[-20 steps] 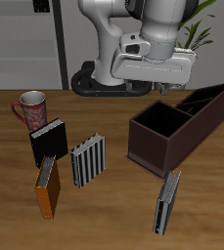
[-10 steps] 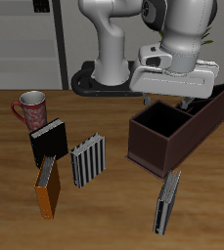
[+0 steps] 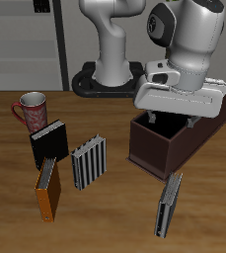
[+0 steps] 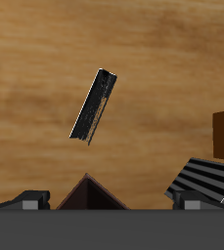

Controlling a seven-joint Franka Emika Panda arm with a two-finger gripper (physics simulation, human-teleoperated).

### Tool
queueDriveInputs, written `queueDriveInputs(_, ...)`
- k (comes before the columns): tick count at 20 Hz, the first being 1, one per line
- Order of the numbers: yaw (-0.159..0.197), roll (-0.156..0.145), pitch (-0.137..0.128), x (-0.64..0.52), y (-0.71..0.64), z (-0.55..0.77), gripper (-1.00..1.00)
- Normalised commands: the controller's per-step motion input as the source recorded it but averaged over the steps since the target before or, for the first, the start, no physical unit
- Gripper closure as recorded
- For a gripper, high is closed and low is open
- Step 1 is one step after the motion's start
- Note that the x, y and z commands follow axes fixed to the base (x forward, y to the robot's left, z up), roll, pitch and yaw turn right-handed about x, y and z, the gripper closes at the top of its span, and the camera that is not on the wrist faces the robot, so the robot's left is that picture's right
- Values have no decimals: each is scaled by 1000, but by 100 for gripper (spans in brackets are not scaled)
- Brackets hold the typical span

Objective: Place the left striped book into the left desk caddy's right compartment

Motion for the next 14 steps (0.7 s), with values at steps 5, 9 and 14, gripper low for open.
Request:
queueDriveInputs(5,9,37,30,244,120,-373,-100)
queueDriveInputs(9,-9,15,38,180,178,-355,-100)
queueDriveInputs(14,-12,-6,27,124,-47,-236,-100)
